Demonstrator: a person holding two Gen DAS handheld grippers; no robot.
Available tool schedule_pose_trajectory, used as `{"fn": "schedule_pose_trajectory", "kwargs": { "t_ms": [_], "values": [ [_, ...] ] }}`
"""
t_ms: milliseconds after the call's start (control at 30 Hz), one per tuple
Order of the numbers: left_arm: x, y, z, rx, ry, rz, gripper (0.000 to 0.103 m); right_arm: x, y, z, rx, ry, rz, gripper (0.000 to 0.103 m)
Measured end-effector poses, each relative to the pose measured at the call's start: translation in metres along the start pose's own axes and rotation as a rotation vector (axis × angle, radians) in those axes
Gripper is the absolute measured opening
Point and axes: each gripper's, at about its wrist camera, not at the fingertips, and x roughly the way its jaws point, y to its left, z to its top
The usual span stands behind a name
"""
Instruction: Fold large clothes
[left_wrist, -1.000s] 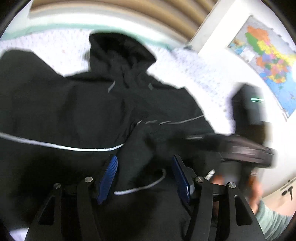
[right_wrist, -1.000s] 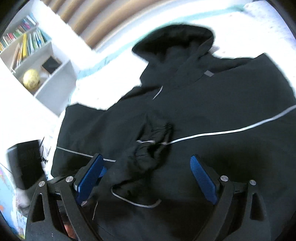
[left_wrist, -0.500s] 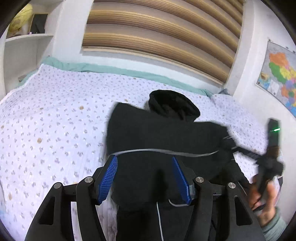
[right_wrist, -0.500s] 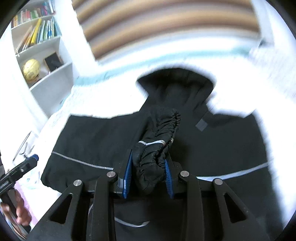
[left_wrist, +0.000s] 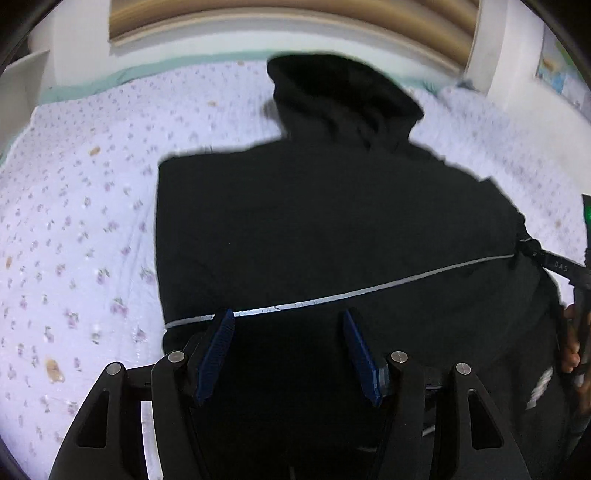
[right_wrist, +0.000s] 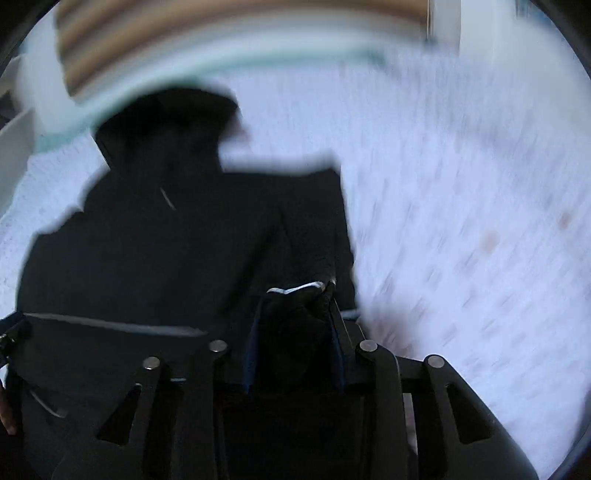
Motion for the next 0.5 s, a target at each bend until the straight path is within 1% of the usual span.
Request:
{"fn": "schedule_pose_trajectory", "kwargs": {
  "t_ms": [33,67,100,167,200,233,267,300,333,400,433,467,500],
  "values": [
    [0.001,0.002,0.000,-0.006,0.000,-0.004,0.062,0.005,-0.003,-0.005,0.008,-0.001,0.005,0.035],
    [0.002,0.004,0.001,-0.013,0.003,-0.009,0.062,0.004,-0.002,-0.005,0.004,-0.017,-0.003,0.036],
    [0.000,0.005,0.002,-0.018,0.003,-0.011,0.062,0.001,0.000,-0.004,-0.002,-0.013,-0.010,0.037],
    [-0.008,0.003,0.001,-0.019,-0.015,-0.010,0.062,-0.004,0.000,0.000,-0.005,0.004,-0.005,0.042],
    [-0.018,0.003,0.001,-0.011,-0.038,-0.012,0.062,-0.011,-0.003,0.001,0.014,0.012,0.015,0.044],
    [-0.028,0.002,0.001,-0.015,-0.055,-0.026,0.062,-0.019,-0.006,0.002,0.044,0.012,0.040,0.050],
    [-0.043,0.003,0.002,-0.027,-0.086,-0.062,0.063,-0.023,-0.009,0.002,0.067,0.002,0.062,0.058],
    [-0.049,0.005,0.003,-0.033,-0.109,-0.086,0.062,-0.038,-0.013,0.004,0.097,-0.034,0.097,0.063],
    [-0.062,0.008,0.006,-0.043,-0.143,-0.110,0.063,-0.051,-0.014,0.005,0.111,-0.075,0.119,0.072],
    [-0.078,0.010,0.019,-0.069,-0.183,-0.103,0.063,-0.077,-0.002,0.011,0.092,-0.140,0.121,0.073],
    [-0.080,0.011,0.023,-0.076,-0.182,-0.104,0.063,-0.079,0.007,0.015,0.065,-0.136,0.115,0.073],
    [-0.075,0.013,0.029,-0.088,-0.161,-0.118,0.063,-0.079,0.015,0.016,0.042,-0.126,0.112,0.073],
    [-0.064,0.017,0.032,-0.107,-0.125,-0.132,0.063,-0.076,0.027,0.017,0.006,-0.117,0.109,0.073]
  ]
}}
